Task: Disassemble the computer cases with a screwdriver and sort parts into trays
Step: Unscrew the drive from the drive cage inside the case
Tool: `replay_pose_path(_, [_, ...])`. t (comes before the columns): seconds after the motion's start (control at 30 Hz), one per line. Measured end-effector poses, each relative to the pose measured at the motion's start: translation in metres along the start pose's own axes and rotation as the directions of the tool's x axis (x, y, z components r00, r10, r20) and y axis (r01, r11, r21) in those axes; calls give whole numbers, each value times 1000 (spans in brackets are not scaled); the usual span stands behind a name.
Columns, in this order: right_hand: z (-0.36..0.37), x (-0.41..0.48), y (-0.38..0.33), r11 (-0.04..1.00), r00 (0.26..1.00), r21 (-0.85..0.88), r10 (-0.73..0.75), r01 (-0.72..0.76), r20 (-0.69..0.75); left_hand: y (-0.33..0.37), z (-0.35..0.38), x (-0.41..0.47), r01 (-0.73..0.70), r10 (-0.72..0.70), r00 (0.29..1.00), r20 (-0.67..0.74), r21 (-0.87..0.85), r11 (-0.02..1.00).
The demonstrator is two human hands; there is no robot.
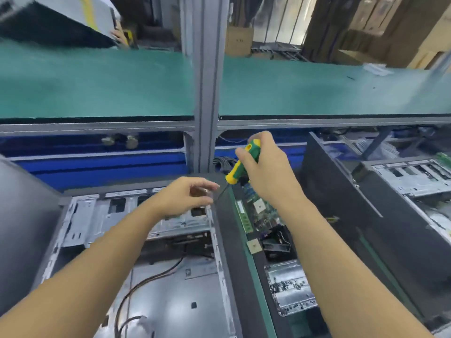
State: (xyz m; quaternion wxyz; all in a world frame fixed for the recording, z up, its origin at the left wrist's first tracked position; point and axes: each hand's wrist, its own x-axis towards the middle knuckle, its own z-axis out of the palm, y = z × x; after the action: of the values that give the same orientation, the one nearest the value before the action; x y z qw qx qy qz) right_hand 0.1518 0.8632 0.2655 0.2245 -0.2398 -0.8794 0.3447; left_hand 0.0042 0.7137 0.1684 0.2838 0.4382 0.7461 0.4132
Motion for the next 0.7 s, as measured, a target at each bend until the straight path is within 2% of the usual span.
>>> replay_pose_path(0.17, [61, 8, -35, 995, 983, 16, -101, 100, 153, -23, -37, -28, 33, -31, 996, -79, 29, 999])
replay_pose_path(0.3, [98, 9, -46, 994, 969, 11, -109, 109, 221, -40, -50, -43, 59, -52, 997, -62, 118, 991])
replay_pose_path(0.43, [120, 7, -49, 994, 956, -19, -99, 109, 277, -60, -50, -51, 99, -81, 991, -105, 180, 979])
replay_pose_path(0.7, [132, 6, -49, 988, 940, -85, -95, 130, 327, -75, -43, -49, 89, -76, 991, -107, 121, 989])
